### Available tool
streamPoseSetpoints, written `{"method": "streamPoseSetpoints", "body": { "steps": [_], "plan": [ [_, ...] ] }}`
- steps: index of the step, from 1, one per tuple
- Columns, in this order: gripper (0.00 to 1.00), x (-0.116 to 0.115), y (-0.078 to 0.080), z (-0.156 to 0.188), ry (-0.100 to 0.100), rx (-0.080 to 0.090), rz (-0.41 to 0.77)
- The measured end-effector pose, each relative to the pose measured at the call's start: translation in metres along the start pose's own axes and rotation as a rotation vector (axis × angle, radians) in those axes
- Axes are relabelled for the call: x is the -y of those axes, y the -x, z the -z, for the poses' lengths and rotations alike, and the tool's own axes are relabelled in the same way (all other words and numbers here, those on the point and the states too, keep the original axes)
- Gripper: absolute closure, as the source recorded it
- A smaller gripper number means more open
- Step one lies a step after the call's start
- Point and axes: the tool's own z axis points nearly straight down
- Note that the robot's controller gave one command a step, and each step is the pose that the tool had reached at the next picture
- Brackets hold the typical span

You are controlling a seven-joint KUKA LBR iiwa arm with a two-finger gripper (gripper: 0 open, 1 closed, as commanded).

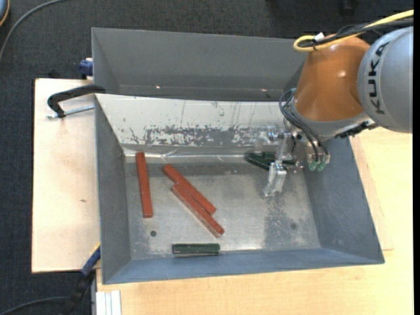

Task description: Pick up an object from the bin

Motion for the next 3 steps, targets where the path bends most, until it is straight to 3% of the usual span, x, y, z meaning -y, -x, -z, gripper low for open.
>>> {"method": "streamPoseSetpoints", "body": {
  "steps": [1, 2, 3],
  "plan": [
    [0.0, 0.002, -0.004, 0.077, -0.003, 0.006, -0.147],
    [0.0, -0.027, 0.0, -0.048, -0.001, -0.014, -0.05],
    [0.0, -0.094, -0.005, -0.048, 0.001, -0.007, 0.077]
  ]
}}
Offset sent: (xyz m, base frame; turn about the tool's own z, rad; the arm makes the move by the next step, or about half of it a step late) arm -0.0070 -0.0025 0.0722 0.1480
